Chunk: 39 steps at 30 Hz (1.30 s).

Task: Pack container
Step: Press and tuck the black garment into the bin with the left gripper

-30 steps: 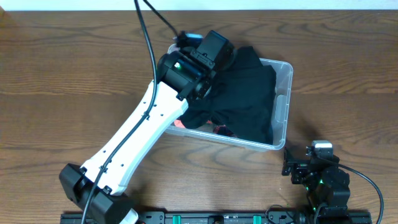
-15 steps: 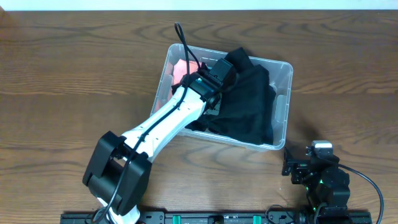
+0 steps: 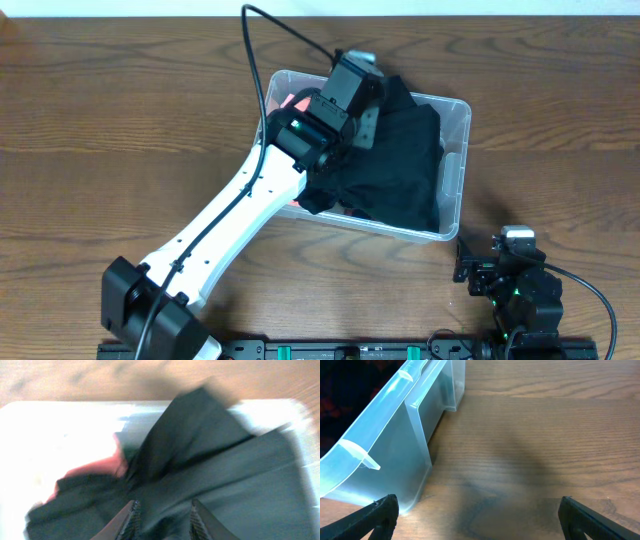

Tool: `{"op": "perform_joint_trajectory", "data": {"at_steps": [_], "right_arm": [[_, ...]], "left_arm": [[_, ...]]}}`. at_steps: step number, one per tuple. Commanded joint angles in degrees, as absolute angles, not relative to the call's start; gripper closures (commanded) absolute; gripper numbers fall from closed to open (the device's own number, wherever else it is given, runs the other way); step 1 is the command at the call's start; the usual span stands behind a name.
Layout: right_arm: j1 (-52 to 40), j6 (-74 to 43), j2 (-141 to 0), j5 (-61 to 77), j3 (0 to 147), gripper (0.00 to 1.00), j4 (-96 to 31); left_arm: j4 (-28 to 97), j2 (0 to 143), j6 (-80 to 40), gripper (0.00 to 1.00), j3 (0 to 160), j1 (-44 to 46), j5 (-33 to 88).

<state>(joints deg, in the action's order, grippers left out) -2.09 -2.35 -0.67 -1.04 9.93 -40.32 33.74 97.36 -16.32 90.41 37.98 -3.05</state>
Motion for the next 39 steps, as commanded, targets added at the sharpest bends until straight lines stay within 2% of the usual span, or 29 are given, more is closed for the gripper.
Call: {"op": "perform_joint_trajectory", "data": {"at_steps": [1,7,11,16,24,29,39], "right_arm": [[-1.74,-2.72,-0.32,-1.02,9.91,0.01,-40.4],[-1.74,-2.72,-0.32,-1.02,9.89,0.01,-40.4],[-1.74,-2.72,-0.32,-1.04,9.89,0.01,-40.4],[-1.74,-2.72,-0.32,-1.02,9.89,0.01,-40.4],[-1.74,-2.72,-0.32,-1.02,9.89,0.01,-40.4],[-1.74,-2.72,-0.32,-1.02,9.89,0.01,-40.4],[-1.74,-2.72,-0.32,-1.02,9.89,0.01,-40.4]], "left_arm": [[29.93,101.41,-12.51,0.66,90.28,38.04,3.25],[24.03,110.17,-12.43,0.64,90.28,38.04,8.54],[27.9,115.9,-12.49,0.65,90.28,38.52,11.94],[35.11,120.57,-12.45,0.65,90.28,40.34,10.7],[39.62,114.08,-12.45,0.66,96.73,40.53,7.88],[33.36,108.62,-12.23,0.66,99.35,40.4,7.44],[28.56,117.78,-10.96,0.65,98.94,39.88,5.78]]}}
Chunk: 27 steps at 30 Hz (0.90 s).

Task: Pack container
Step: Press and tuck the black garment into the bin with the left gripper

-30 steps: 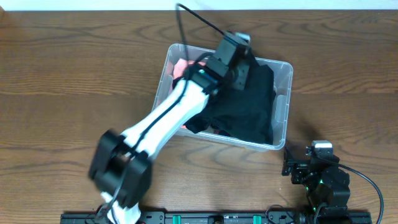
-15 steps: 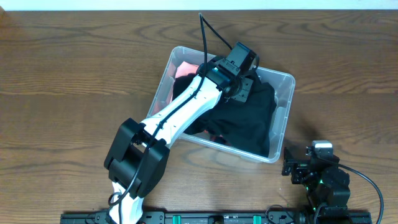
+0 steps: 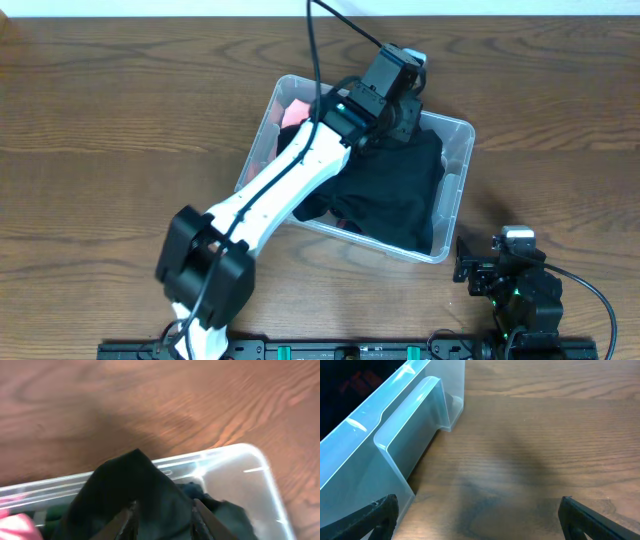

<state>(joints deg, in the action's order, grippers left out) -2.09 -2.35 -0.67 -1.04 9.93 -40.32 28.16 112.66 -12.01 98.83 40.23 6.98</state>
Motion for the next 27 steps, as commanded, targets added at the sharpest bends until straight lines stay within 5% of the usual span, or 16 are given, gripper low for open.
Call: {"op": "perform_joint_trajectory", "data": {"at_steps": [1,15,27], "right_arm": [[-1.74,-2.72,-0.32,-1.02,9.89,0.01,-40.4],[-1.74,-2.72,-0.32,-1.02,9.89,0.01,-40.4],[-1.74,-2.72,-0.32,-1.04,9.89,0.01,-40.42]], "left_arm": [[28.86,119.0,-10.98,0.65,98.94,39.88,5.91],[34.46,118.87,-11.2,0.65,103.48,38.15,5.98],[62.63,105.3,-18.55,0.65,109.58,41.52,10.09]]}}
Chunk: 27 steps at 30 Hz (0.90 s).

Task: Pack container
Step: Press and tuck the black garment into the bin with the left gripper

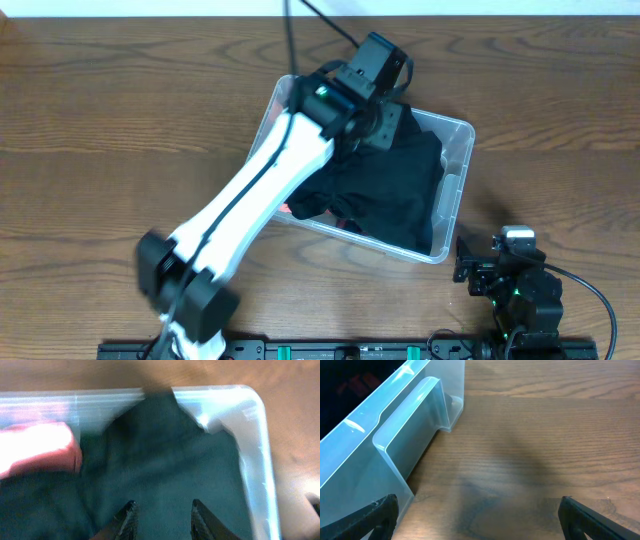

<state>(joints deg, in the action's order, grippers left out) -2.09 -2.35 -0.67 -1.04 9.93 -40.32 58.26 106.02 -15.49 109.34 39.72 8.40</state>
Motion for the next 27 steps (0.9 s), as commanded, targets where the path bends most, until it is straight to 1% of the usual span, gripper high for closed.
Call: {"op": "perform_joint_trajectory", "data": {"at_steps": [1,3,6,9,11,14,17,23,27], "right_arm": [[-1.74,-2.72,-0.32,-1.02,9.89,0.01,-40.42],[-1.74,-2.72,-0.32,-1.02,9.91,0.01,-40.42],[-1.74,-2.72,-0.32,-1.04,9.89,0.01,-40.42],[-1.74,-2.72,-0.32,-1.02,9.89,0.01,-40.42],[-1.74,-2.72,-0.32,-1.04,9.91,0.01,-40.56],[-1.74,-2.72,-0.32,-1.02,9.89,0.01,-40.56],[-1.74,-2.72,-0.32,-1.04,9.89,0.01,-40.56],[-1.74,-2.72,-0.32,-1.02,9.89,0.01,-40.53],[-1.74,-2.72,-0.32,-1.04,9.89,0.01,-40.56]], "left_arm": [[65.23,105.34,-18.55,0.65,109.45,42.33,10.09],[68.6,105.69,-18.55,0.65,107.63,44.47,10.07],[67.51,106.04,-18.52,0.65,102.04,47.7,9.37],[60.31,106.67,-19.09,0.65,93.97,49.34,7.88],[53.43,107.22,-21.89,0.64,87.96,49.15,6.57],[42.06,108.4,-28.23,0.65,79.59,47.03,6.66],[35.99,110.04,-32.32,0.64,75.83,43.97,6.87],[31.35,111.87,-34.65,0.65,75.64,38.26,7.07],[30.57,111.87,-35.2,0.65,75.66,36.23,9.08]]}}
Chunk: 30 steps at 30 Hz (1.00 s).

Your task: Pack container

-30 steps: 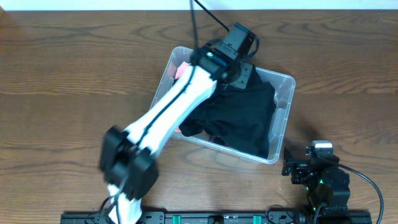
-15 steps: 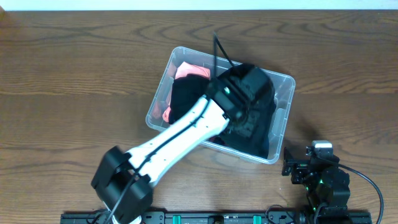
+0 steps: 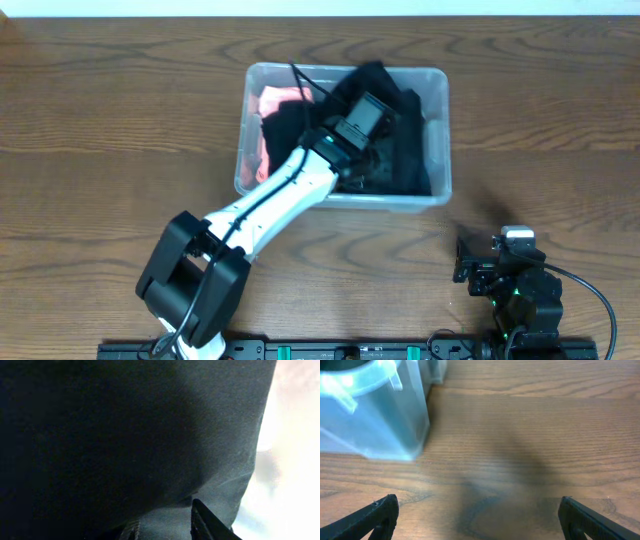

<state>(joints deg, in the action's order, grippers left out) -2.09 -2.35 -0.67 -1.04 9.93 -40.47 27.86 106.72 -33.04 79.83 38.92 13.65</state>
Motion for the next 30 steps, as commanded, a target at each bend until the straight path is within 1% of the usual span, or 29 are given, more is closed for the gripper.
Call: {"op": "perform_joint_trajectory", "data": {"at_steps": [1,4,7,8,12,13,15,18,21,22,24,30], "right_arm": [[-1.74,-2.72,-0.32,-1.04,9.91,0.01,-40.56],[-1.74,-2.72,-0.32,-1.02,9.89,0.01,-40.53],[-1.74,-2.72,-0.32,-1.02,9.89,0.01,-40.56],[-1.74,-2.72,-0.32,-1.02,9.89,0.01,-40.53],[-1.74,-2.72,-0.32,-1.02,9.89,0.01,-40.56],[-1.74,-2.72,-0.32,-1.02,9.89,0.01,-40.53],[-1.74,-2.72,-0.32,-1.02,9.89,0.01,-40.56],[-1.74,-2.72,-0.32,-1.02,9.89,0.01,-40.56],[-1.74,-2.72,-0.32,-1.02,9.89,0.01,-40.56],[-1.74,-2.72,-0.32,-1.04,9.89,0.01,-40.56],[-1.74,-2.72,-0.32,-1.02,9.89,0.01,-40.56],[-1.74,-2.72,-0.32,-1.02,9.89,0.01,-40.56]], "left_arm": [[30.92,111.85,-34.96,0.65,75.66,35.99,10.04],[32.45,110.67,-34.11,0.65,75.75,35.79,13.47],[35.11,107.77,-31.94,0.64,76.31,35.94,14.17],[36.84,105.91,-30.57,0.61,76.9,35.94,14.11],[43.44,98.67,-27.33,0.57,80.42,35.79,10.87],[45.71,96.09,-26.48,0.54,81.82,35.7,8.58],[49.76,90.83,-24.64,0.45,84.36,35.68,3.05],[53.47,83.02,-22.09,0.37,86.02,35.68,-5.85],[57.08,73.65,-19.75,0.31,86.11,35.68,-15.9],[57.69,72.16,-19.11,0.27,86.11,35.68,-16.91],[59.44,67.31,-17.26,0.02,86.11,35.68,-19.27],[64.9,56.23,-16.12,0.02,86.11,35.7,-21.06]]}}
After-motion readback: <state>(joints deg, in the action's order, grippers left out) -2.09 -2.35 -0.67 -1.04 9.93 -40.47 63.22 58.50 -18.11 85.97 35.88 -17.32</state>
